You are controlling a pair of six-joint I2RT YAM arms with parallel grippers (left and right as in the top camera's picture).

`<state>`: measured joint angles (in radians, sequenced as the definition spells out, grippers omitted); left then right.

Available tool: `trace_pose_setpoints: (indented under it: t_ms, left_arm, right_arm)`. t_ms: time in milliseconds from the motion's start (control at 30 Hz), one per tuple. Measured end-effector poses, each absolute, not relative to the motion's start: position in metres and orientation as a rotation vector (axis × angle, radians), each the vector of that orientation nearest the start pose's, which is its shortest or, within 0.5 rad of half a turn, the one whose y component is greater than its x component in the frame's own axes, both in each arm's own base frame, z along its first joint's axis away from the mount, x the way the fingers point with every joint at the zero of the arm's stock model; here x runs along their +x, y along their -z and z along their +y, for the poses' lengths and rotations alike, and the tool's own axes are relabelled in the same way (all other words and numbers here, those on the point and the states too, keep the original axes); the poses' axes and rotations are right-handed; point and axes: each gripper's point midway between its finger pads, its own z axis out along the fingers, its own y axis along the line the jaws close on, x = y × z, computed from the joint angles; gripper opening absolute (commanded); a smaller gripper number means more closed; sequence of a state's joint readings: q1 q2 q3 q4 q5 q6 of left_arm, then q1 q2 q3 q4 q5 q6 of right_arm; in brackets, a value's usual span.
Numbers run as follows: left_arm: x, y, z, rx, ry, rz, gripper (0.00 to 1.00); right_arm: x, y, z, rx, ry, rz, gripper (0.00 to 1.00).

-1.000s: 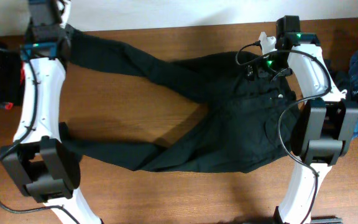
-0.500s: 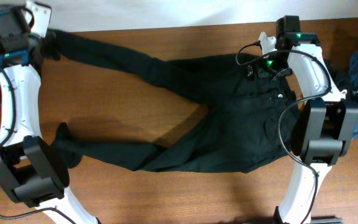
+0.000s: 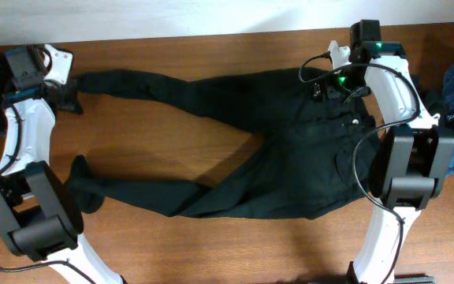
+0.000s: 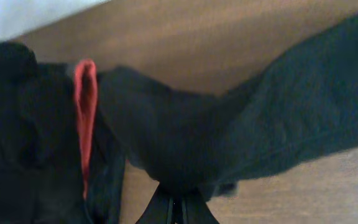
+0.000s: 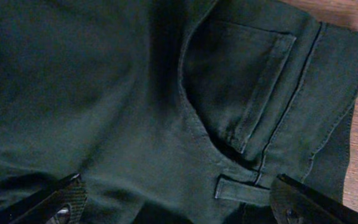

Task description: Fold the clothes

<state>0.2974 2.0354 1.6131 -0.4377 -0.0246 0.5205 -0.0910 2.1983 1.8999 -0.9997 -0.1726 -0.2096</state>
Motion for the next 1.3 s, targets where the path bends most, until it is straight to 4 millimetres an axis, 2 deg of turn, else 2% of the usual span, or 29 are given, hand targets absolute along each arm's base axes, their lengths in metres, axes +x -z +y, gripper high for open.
trace_pose_setpoints:
  t_ms: [233, 500, 700, 833, 1000, 1033, 1067, 1100, 1133, 1200, 1233, 1300]
  left_arm:
    - [0.505, -0.093, 0.177, 0.224, -0.419, 2.508, 0.0]
    - [0.493, -0.091, 0.206, 0.134, -0.446, 2.525, 0.0]
    - [0.489, -0.09, 0.209, 0.093, -0.448, 2.539, 0.0]
    - [0.478, -0.082, 0.209, 0.05, -0.447, 2.595, 0.0]
    - [0.46, -0.076, 0.218, -0.083, -0.507, 2.657, 0.01]
    - [0.458, -0.076, 0.219, -0.104, -0.516, 2.663, 0.06]
    - [0.456, -0.076, 0.22, -0.119, -0.525, 2.667, 0.18]
    - [0.455, -0.076, 0.221, -0.135, -0.532, 2.669, 0.47]
    - [0.454, -0.076, 0.222, -0.158, -0.538, 2.668, 0.68]
    - [0.453, -0.077, 0.224, -0.195, -0.547, 2.662, 0.95]
    - [0.453, -0.079, 0.225, -0.222, -0.547, 2.654, 0.99]
    - [0.453, -0.086, 0.226, -0.271, -0.546, 2.63, 0.99]
  right_arm:
    - [0.493, -0.078, -0.015, -0.203, -0.185, 2.834, 0.99]
    - [0.493, -0.078, -0.015, -0.203, -0.185, 2.834, 0.99]
    - [0.493, -0.078, -0.015, -0.203, -0.185, 2.834, 0.99]
    - [0.493, -0.078, -0.015, -0.202, -0.185, 2.834, 0.99]
    - [0.493, -0.078, -0.015, -0.202, -0.185, 2.834, 0.99]
    - [0.493, -0.078, -0.015, -0.203, -0.185, 2.834, 0.99]
    - [0.493, -0.078, -0.015, -0.202, -0.185, 2.834, 0.99]
    - [0.493, -0.078, -0.015, -0.202, -0.185, 2.834, 0.99]
    - [0.493, -0.078, -0.015, -0.203, -0.184, 2.834, 0.99]
    - [0.493, -0.078, -0.015, -0.202, -0.185, 2.834, 0.99]
    - [0.493, -0.078, -0.016, -0.202, -0.185, 2.834, 0.99]
    - [0.493, -0.078, -0.015, -0.202, -0.185, 2.834, 0.99]
